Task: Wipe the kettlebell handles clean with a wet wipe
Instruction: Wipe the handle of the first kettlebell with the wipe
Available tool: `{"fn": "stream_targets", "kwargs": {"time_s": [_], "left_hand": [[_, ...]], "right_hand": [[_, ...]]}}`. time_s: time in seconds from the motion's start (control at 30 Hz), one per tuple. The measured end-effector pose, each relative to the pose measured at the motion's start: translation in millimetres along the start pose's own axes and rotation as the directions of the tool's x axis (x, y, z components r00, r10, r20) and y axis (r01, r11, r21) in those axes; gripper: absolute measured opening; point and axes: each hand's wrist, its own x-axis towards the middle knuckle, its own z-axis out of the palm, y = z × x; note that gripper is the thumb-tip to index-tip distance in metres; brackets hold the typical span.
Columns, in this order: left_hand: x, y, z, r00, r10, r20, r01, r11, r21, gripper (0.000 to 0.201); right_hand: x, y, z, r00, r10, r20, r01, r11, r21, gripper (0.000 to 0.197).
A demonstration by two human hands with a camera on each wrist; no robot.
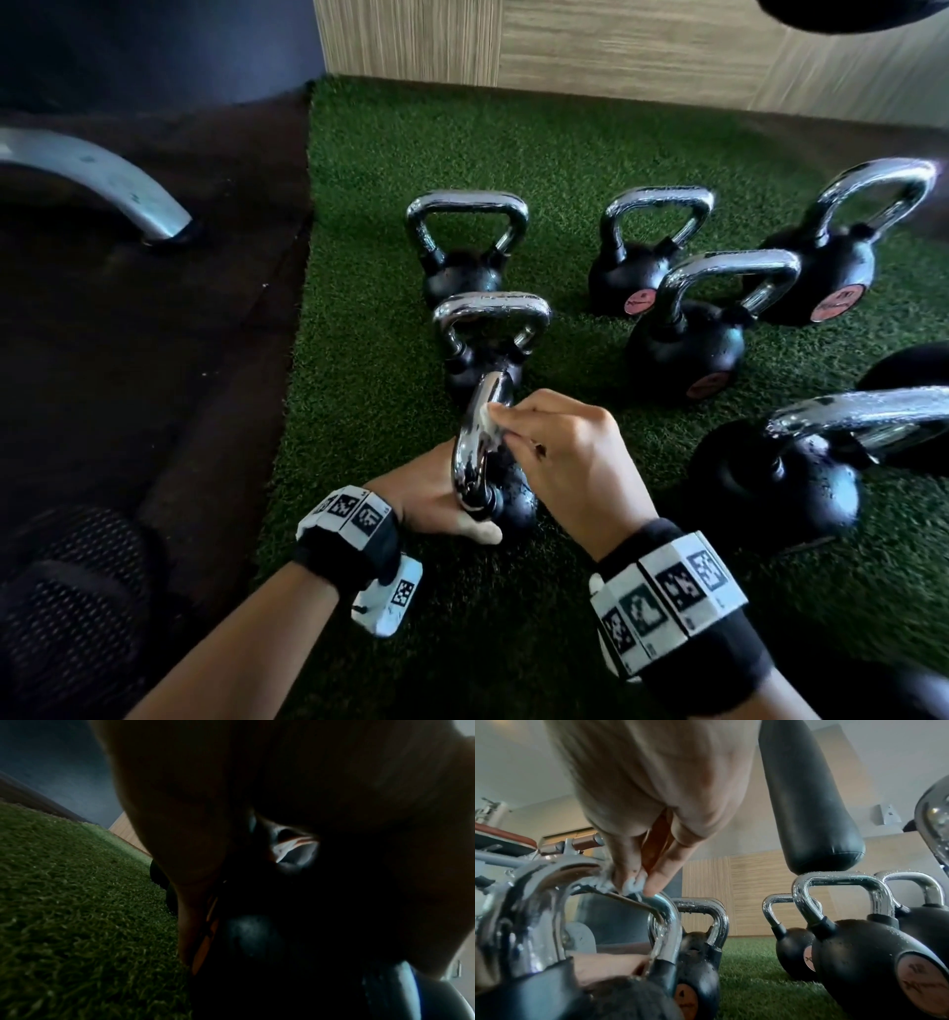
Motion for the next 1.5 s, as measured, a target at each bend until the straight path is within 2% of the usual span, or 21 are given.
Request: {"fn": "stream_targets", "kwargs": {"time_s": [0.13, 0.2, 0.27, 0.33, 0.37, 0.43, 0.53, 0.6, 0.67, 0.73, 0.77, 0.83, 0.93, 1.03, 1.13, 1.23, 1.3, 1.4, 1.5], "left_hand": [[1.8, 7.3, -4.8, 0.998, 0.034, 0.052, -0.033, 0.999, -0.023, 0.066], [2.1, 9.9, -6.0, 0.992, 0.089, 0.085, -0.084, 0.994, -0.063, 0.068], [0.9, 11.9, -3.3, 0.99, 0.123, 0.066, -0.117, 0.989, -0.094, 0.073], [2.1, 12.6, -2.4, 0.993, 0.11, 0.047, -0.105, 0.99, -0.093, 0.068], [2.1, 10.0, -2.0, 0.994, 0.092, 0.054, -0.088, 0.993, -0.075, 0.059], [0.0, 10.1, -3.2, 0.997, 0.028, 0.066, -0.028, 1.0, 0.001, 0.045], [-2.2, 14.2, -5.1, 0.996, -0.008, 0.089, 0.003, 0.998, 0.057, 0.063], [-1.4, 16.0, -5.7, 0.993, -0.017, 0.116, 0.012, 0.999, 0.05, 0.066], [-2.7, 14.2, -4.5, 0.994, -0.039, 0.104, 0.036, 0.999, 0.029, 0.056], [-6.0, 10.9, -2.0, 0.997, -0.063, 0.049, 0.065, 0.997, -0.038, 0.032], [-8.5, 9.5, -1.1, 0.996, -0.08, 0.032, 0.082, 0.993, -0.081, 0.029], [-11.2, 9.1, 0.4, 0.997, -0.073, 0.018, 0.075, 0.99, -0.118, 0.034], [-10.1, 17.8, 1.1, 0.999, -0.023, 0.038, 0.023, 1.0, -0.02, 0.045], [-8.8, 24.5, 2.3, 0.999, 0.005, 0.043, -0.006, 1.0, 0.026, 0.078], [-10.2, 25.8, 4.1, 0.998, 0.023, 0.066, -0.023, 1.0, -0.004, 0.109], [-10.5, 21.6, 6.2, 0.996, 0.077, 0.048, -0.083, 0.987, 0.135, 0.111], [-11.9, 21.8, 4.7, 0.997, 0.072, 0.027, -0.074, 0.992, 0.101, 0.112], [-13.5, 24.7, 4.0, 1.0, 0.014, 0.02, -0.015, 0.998, 0.062, 0.117], [-13.5, 30.0, 5.8, 0.999, -0.027, 0.021, 0.026, 0.999, 0.029, 0.119]], "right_hand": [[-5.5, -5.6, -0.7, 1.0, 0.005, 0.021, -0.006, 1.0, 0.019, 0.018], [-8.6, -7.6, -2.7, 0.989, 0.135, 0.052, -0.139, 0.986, 0.095, 0.018], [-9.5, -7.5, -4.6, 0.951, 0.283, 0.124, -0.304, 0.929, 0.212, 0.019], [-10.4, -5.8, -3.2, 0.925, 0.338, 0.176, -0.376, 0.885, 0.274, 0.017], [-11.8, -5.5, -1.6, 0.917, 0.349, 0.193, -0.392, 0.878, 0.275, 0.017], [-16.3, -5.7, 3.1, 0.91, 0.358, 0.211, -0.401, 0.889, 0.221, 0.016], [-24.9, -4.5, 10.5, 0.913, 0.357, 0.199, -0.39, 0.907, 0.162, 0.016], [-27.8, -1.0, 14.2, 0.925, 0.338, 0.174, -0.365, 0.917, 0.159, 0.015], [-30.6, 2.0, 17.9, 0.928, 0.324, 0.185, -0.348, 0.93, 0.119, 0.013], [-31.1, 4.3, 19.4, 0.924, 0.301, 0.234, -0.324, 0.943, 0.068, 0.011], [-29.9, 5.9, 18.7, 0.922, 0.274, 0.274, -0.304, 0.95, 0.074, 0.01], [-24.2, 11.0, 15.4, 0.905, 0.217, 0.365, -0.27, 0.958, 0.1, 0.009], [-14.7, 19.3, 12.9, 0.854, 0.212, 0.474, -0.281, 0.956, 0.08, 0.007], [-15.4, 23.1, 14.0, 0.841, 0.142, 0.522, -0.26, 0.952, 0.16, 0.015], [-19.8, 28.7, 10.8, 0.814, 0.111, 0.57, -0.346, 0.881, 0.322, 0.033], [-19.6, 31.5, 9.8, 0.788, 0.132, 0.602, -0.398, 0.855, 0.334, 0.04], [-18.8, 30.8, 11.1, 0.789, 0.116, 0.603, -0.412, 0.829, 0.379, 0.039], [-21.2, 32.4, 12.9, 0.782, 0.076, 0.618, -0.468, 0.726, 0.503, 0.041], [-29.1, 37.1, 18.8, 0.789, 0.104, 0.605, -0.56, 0.526, 0.64, 0.022]]}}
